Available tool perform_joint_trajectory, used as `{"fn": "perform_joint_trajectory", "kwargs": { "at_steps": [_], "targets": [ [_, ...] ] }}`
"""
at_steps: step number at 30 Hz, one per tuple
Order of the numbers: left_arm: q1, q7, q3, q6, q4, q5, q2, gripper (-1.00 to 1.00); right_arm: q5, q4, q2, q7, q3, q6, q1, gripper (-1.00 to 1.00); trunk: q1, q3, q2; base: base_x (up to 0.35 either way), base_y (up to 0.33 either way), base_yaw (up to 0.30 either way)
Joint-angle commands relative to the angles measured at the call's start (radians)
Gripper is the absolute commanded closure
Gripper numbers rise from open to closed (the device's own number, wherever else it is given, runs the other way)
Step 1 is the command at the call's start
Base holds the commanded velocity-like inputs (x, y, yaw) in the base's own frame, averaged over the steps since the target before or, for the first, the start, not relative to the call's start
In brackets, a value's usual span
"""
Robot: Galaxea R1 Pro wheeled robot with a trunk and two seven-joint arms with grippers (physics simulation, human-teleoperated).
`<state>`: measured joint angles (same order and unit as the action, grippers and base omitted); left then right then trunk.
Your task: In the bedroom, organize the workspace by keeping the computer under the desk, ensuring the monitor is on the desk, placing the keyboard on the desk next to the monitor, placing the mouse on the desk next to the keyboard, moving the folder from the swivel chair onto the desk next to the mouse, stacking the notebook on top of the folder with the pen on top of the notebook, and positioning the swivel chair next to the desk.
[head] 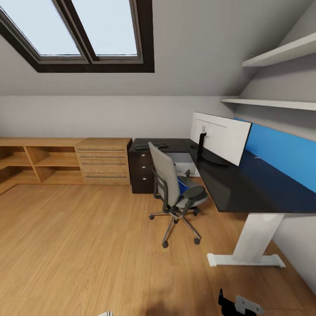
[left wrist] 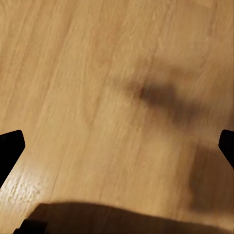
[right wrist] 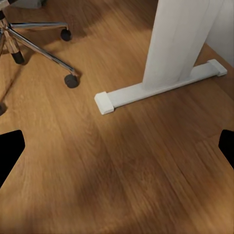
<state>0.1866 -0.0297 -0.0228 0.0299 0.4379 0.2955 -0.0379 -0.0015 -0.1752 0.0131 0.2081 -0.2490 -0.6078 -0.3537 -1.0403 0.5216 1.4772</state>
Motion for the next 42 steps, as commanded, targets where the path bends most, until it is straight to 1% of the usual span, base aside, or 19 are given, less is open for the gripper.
{"fn": "perform_joint_trajectory", "kwargs": {
  "at_steps": [1, 33, 36, 40, 42],
  "targets": [
    [0.001, -0.003, -0.002, 0.002, -0.001, 0.007, 0.000, -1.00, 0.001, 0.000, 0.000, 0.002, 0.000, -0.003, -0.001, -1.00, -0.004, 0.004, 0.008, 0.000, 0.000, 0.000],
    [0.001, -0.003, -0.004, 0.002, -0.001, 0.006, 0.000, -1.00, 0.005, 0.000, 0.000, 0.002, 0.003, -0.004, -0.001, -1.00, -0.127, 0.104, 0.232, 0.000, 0.000, 0.000],
    [0.001, -0.003, -0.004, 0.002, -0.001, 0.004, 0.000, -1.00, 0.001, -0.020, -0.001, 0.003, 0.001, 0.002, -0.002, -1.00, -0.138, 0.114, 0.253, 0.000, 0.000, 0.000],
    [0.001, -0.003, -0.005, 0.002, -0.001, 0.004, 0.001, -1.00, -0.002, -0.054, -0.001, 0.004, -0.001, 0.029, -0.028, -1.00, -0.153, 0.126, 0.281, 0.000, 0.000, 0.000],
    [0.001, -0.003, -0.005, 0.002, -0.001, 0.004, 0.001, -1.00, -0.002, -0.064, 0.001, 0.004, -0.001, 0.068, -0.056, -1.00, -0.161, 0.133, 0.295, 0.000, 0.000, 0.000]
  ]
}}
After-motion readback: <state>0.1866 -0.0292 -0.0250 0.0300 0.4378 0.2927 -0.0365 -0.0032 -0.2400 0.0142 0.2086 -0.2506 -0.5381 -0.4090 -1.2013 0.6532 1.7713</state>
